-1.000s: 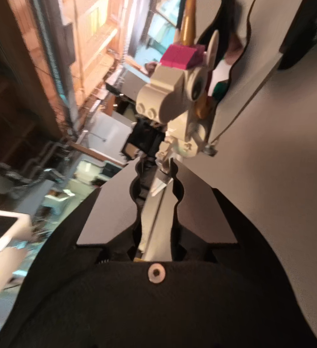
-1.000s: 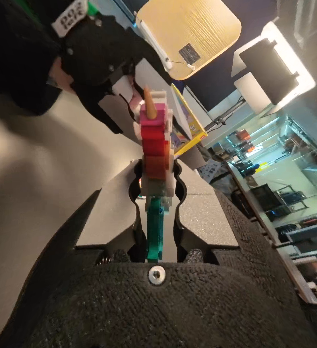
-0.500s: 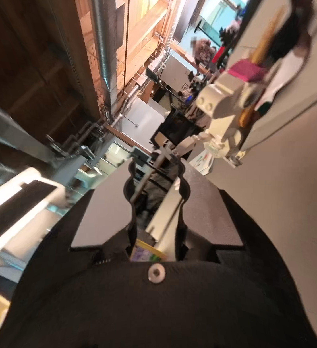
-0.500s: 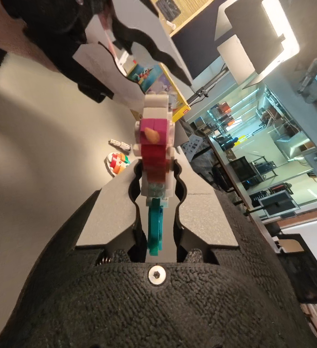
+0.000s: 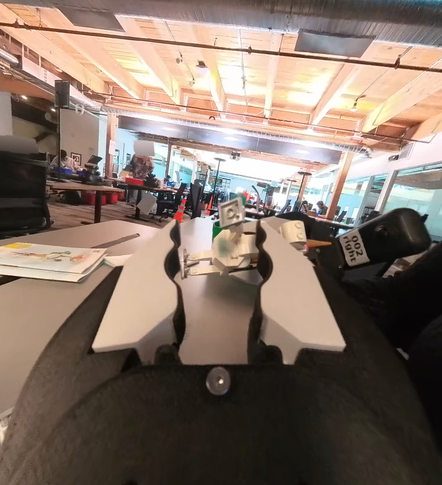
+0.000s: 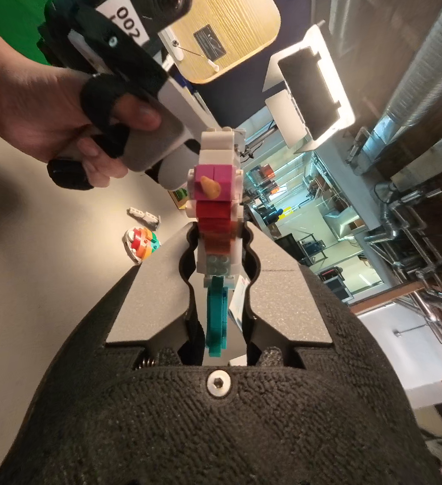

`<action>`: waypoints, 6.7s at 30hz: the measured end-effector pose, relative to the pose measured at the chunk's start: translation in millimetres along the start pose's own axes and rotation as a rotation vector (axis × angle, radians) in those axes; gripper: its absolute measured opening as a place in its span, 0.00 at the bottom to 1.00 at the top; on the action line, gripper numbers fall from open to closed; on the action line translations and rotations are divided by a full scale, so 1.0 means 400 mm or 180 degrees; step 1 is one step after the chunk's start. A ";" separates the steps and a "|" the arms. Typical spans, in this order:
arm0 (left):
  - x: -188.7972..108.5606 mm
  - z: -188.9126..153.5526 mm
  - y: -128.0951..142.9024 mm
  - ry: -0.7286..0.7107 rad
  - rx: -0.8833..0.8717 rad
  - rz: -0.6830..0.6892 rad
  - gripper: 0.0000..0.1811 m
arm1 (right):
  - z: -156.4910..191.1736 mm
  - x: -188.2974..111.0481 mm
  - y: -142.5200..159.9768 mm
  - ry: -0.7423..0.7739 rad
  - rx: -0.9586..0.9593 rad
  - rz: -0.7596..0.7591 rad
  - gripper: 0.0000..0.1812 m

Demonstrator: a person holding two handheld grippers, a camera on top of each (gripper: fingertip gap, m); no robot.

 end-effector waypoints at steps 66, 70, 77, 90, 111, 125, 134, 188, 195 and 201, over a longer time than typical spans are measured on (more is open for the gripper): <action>0.006 -0.007 0.025 0.0782 -0.0818 0.0381 0.04 | 0.012 0.019 -0.001 -0.0556 0.0460 0.0099 0.20; 0.019 0.001 0.025 0.0424 -0.0735 0.0331 0.04 | 0.006 0.022 0.003 -0.0061 -0.0109 0.0369 0.20; 0.024 -0.007 0.003 0.0450 -0.1168 -0.0040 0.04 | -0.004 0.019 -0.027 0.0555 -0.1059 0.0501 0.20; -0.096 0.117 -0.075 -0.0024 -0.1578 -0.0852 0.04 | -0.012 -0.009 -0.003 0.0238 -0.0660 0.0418 0.19; -0.219 0.252 0.093 -0.2480 -0.0509 0.2282 0.15 | 0.018 0.010 0.050 -0.0123 -0.0071 0.0421 0.20; -0.109 0.133 0.027 -0.1568 0.0237 0.1063 0.38 | -0.035 0.003 0.063 -0.0322 0.1972 -0.0213 0.19; 0.031 -0.009 0.117 -0.0549 0.0172 0.0884 0.31 | -0.085 -0.008 0.134 -0.0798 0.4465 -0.0913 0.19; 0.022 -0.016 0.104 0.0332 -0.0901 0.0482 0.28 | -0.021 0.012 0.082 -0.2233 0.5185 -0.1228 0.20; 0.033 -0.018 0.115 0.0568 -0.1325 0.0514 0.24 | -0.018 0.017 0.087 -0.2315 0.5614 -0.1469 0.19; 0.049 -0.028 0.128 0.0623 -0.1362 0.0614 0.24 | 0.000 0.028 0.082 -0.2254 0.5754 -0.1565 0.19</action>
Point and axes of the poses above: each gripper's, where its closed fingertips meet, x out along the fingers, y out of its underside, z = x × y across the jaws, the point moved 6 cm from there along -x, back along the fingers, and after that the axes turned 1 degree about -x, right-handed, at the moved point
